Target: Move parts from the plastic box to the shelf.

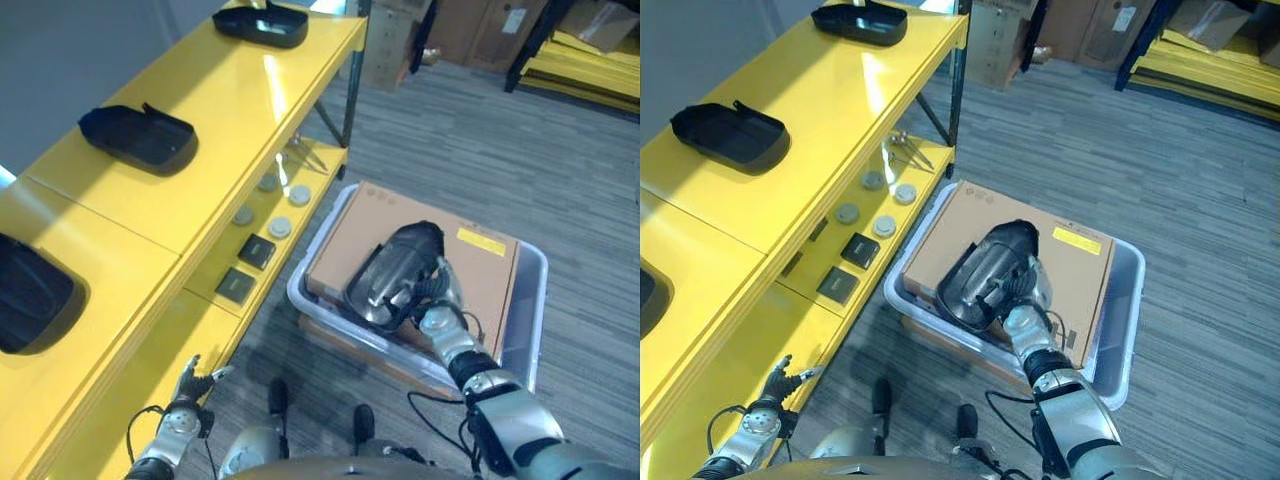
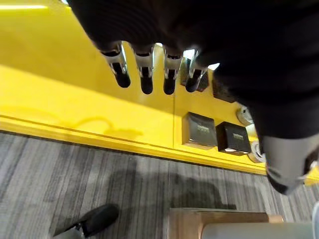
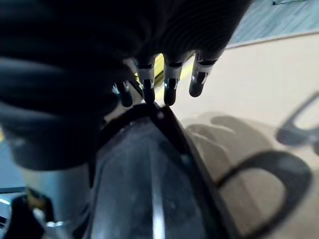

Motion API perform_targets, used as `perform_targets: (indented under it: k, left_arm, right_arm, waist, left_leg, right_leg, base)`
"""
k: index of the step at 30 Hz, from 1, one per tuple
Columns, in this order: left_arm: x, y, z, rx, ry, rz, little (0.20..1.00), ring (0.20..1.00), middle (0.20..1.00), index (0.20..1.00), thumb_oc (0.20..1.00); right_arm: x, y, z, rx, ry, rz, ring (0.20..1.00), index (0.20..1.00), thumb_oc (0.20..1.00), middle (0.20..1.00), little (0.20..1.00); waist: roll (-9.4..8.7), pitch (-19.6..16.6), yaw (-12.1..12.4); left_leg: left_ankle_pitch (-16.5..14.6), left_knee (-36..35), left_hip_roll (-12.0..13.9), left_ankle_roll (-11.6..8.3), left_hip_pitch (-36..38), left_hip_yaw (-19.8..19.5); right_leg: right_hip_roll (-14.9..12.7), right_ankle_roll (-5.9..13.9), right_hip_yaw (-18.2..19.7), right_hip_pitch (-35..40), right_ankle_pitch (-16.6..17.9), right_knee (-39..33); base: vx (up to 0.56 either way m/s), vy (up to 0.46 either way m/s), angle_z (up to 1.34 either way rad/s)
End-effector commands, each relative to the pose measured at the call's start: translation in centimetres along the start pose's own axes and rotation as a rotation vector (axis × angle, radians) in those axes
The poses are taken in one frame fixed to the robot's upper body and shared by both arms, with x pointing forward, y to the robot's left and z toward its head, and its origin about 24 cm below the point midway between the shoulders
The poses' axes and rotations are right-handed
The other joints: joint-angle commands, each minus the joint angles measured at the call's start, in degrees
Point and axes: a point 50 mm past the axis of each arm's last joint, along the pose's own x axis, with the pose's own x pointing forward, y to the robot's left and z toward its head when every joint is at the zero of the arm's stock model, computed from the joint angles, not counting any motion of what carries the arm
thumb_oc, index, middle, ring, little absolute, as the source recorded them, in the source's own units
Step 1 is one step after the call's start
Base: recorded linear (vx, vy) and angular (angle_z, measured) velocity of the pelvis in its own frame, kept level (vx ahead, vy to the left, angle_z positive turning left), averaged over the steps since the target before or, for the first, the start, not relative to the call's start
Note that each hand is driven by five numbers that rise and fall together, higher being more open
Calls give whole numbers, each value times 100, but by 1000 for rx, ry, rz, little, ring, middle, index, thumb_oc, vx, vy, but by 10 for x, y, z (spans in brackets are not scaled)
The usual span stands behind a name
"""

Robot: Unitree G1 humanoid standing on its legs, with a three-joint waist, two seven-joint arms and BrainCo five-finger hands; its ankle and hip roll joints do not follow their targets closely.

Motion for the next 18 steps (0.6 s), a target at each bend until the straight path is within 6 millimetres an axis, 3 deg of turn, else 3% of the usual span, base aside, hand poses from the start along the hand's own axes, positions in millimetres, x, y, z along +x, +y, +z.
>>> perform_targets:
  k: [1,7,8,9,10,15,16,18]
  left_arm:
    - [12,13,24,-12,-65,62,1000,1000,1000,1000,1000]
    - [16,13,29,-83,-53,85,1000,1000,1000,1000,1000]
    - [16,11,29,-80,-49,81,1000,1000,1000,1000,1000]
    - [16,9,30,-79,-48,74,1000,1000,1000,1000,1000]
    - [16,7,29,-75,-43,68,1000,1000,1000,1000,1000]
    - [16,4,30,-74,-47,51,1000,1000,1000,1000,1000]
    - [16,4,30,-69,-55,42,1000,1000,1000,1000,1000]
    - [15,5,31,-67,-62,38,1000,1000,1000,1000,1000]
  right_arm:
    - [7,-2,16,28,-30,-20,1000,1000,1000,1000,1000]
    - [1,17,-1,-23,92,67,1000,1000,1000,1000,1000]
    - [-2,22,-5,-28,120,91,677,677,677,677,677]
    - [-3,24,-7,-24,139,104,413,413,413,413,413]
    - [-4,27,-11,-24,163,119,200,200,200,200,200]
    - [-5,22,-26,-23,240,121,200,200,200,200,200]
    - [-1,11,-37,-42,280,102,200,200,200,200,200]
    - [1,6,-39,-53,287,91,200,200,200,200,200]
  waist:
    - [-275,76,115]
    - [-254,241,189]
    - [-248,255,209]
    - [-248,265,221]
    - [-243,269,231]
    - [-214,246,291]
    - [-190,189,326]
    - [-188,168,338]
  left_leg:
    - [-709,-32,-49,-79,332,-56]
    - [-638,-32,-108,-75,139,-84]
    - [-631,-32,-114,-74,112,-93]
    - [-624,-32,-122,-74,92,-95]
    - [-621,-32,-128,-73,81,-106]
    - [-621,-32,-167,-64,58,-154]
    - [-636,-32,-183,-65,53,-187]
    - [-640,-32,-185,-65,51,-197]
  right_leg:
    - [-475,330,271,-361,223,-30]
    - [-523,349,217,-539,325,-30]
    - [-530,353,201,-559,332,-30]
    - [-539,358,185,-566,342,-30]
    - [-549,362,170,-568,347,-30]
    - [-583,381,113,-556,344,-30]
    - [-609,392,82,-543,332,-30]
    - [-618,395,69,-536,331,-30]
  base:
    - [-39,26,3]
    - [-49,21,3]
    - [-31,16,13]
    - [-9,14,15]
    - [8,17,11]
    - [11,10,3]
    - [18,16,8]
    - [19,10,13]
